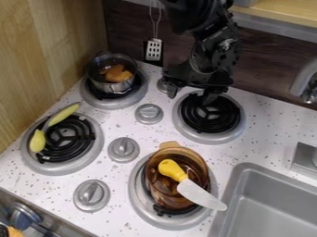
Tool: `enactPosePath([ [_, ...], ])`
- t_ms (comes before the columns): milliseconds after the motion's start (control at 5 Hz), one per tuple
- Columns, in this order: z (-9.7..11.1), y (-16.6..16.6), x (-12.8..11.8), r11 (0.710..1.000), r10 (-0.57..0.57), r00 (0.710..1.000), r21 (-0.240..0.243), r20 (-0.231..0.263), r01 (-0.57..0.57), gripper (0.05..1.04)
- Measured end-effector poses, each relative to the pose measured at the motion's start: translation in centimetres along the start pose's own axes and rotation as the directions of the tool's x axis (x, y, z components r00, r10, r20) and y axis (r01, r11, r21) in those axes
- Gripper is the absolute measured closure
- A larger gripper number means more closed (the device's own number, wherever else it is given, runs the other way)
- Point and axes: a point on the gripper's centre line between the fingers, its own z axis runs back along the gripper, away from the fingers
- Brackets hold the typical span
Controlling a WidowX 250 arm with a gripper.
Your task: Moving the knife on the top left side pot
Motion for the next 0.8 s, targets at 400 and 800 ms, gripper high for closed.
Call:
enactPosePath([
  [400,-0.6,0.9,-1.8,0.997,0.037,0.995,0.071,-0.098,-0.030,0.085],
  [800,3.4,1.6,-2.1,0.982,0.182,0.983,0.045,0.040,-0.183,0.085],
])
